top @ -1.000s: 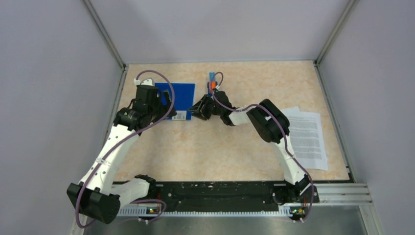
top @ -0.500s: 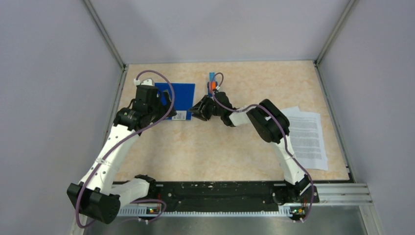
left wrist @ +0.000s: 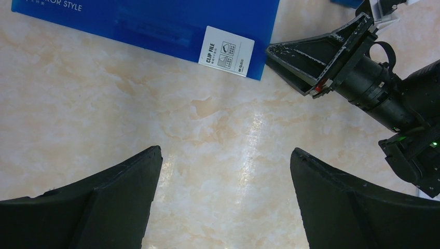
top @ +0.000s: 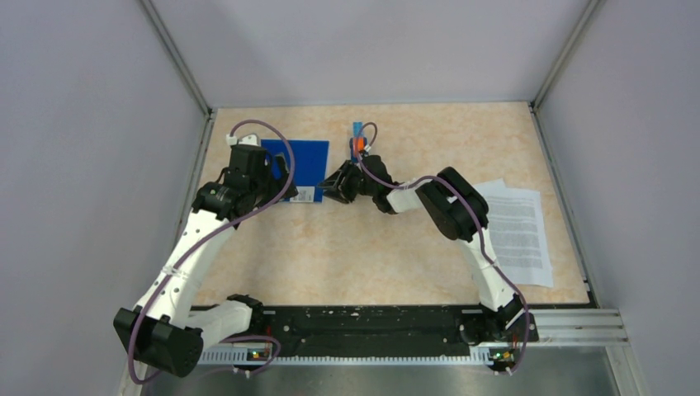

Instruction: Put the files into the folder

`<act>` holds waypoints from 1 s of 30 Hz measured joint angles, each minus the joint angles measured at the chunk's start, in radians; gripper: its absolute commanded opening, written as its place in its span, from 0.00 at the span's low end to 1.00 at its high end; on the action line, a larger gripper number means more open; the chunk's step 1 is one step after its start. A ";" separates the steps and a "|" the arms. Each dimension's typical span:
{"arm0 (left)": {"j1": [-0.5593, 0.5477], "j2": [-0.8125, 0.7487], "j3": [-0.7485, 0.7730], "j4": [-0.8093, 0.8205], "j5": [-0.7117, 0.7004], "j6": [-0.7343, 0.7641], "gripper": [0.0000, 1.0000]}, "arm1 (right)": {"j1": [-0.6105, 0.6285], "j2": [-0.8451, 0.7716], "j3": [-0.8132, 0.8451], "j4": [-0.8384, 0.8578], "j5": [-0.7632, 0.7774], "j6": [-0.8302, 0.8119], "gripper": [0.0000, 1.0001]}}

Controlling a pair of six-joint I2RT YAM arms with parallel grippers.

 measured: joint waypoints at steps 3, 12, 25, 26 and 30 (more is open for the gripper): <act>0.000 0.000 -0.003 0.000 0.003 0.000 0.98 | 0.000 0.000 0.000 0.001 -0.001 0.003 0.44; 0.002 0.000 -0.006 0.000 0.008 0.000 0.98 | 0.000 0.000 0.000 0.014 -0.002 0.010 0.44; 0.008 0.004 -0.011 0.000 0.018 0.002 0.98 | 0.000 0.019 0.043 0.013 -0.024 0.030 0.44; 0.009 0.005 -0.011 0.001 0.018 0.002 0.98 | 0.001 0.024 0.052 0.014 -0.026 0.031 0.44; 0.014 0.006 -0.014 0.000 0.018 0.002 0.98 | 0.003 0.043 0.082 0.008 -0.033 0.033 0.44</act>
